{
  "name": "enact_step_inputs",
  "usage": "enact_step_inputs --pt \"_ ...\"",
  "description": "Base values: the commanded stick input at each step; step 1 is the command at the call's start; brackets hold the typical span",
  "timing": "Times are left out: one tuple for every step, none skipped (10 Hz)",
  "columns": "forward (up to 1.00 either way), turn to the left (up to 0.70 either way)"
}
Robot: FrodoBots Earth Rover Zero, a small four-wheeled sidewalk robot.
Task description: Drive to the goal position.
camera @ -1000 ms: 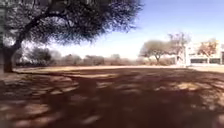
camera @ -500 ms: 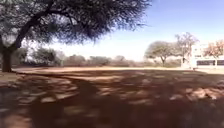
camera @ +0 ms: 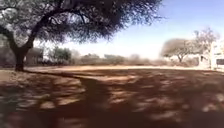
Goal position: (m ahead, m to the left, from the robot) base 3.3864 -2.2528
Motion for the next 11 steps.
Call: enact_step_inputs --pt "1.00 0.00" --pt "1.00 0.10" --pt "1.00 0.22" --pt "1.00 0.21" --pt "1.00 0.08" --pt "1.00 0.00" --pt "1.00 0.00" --pt "1.00 0.01" --pt "1.00 0.14" --pt "1.00 0.26" --pt "1.00 0.00"
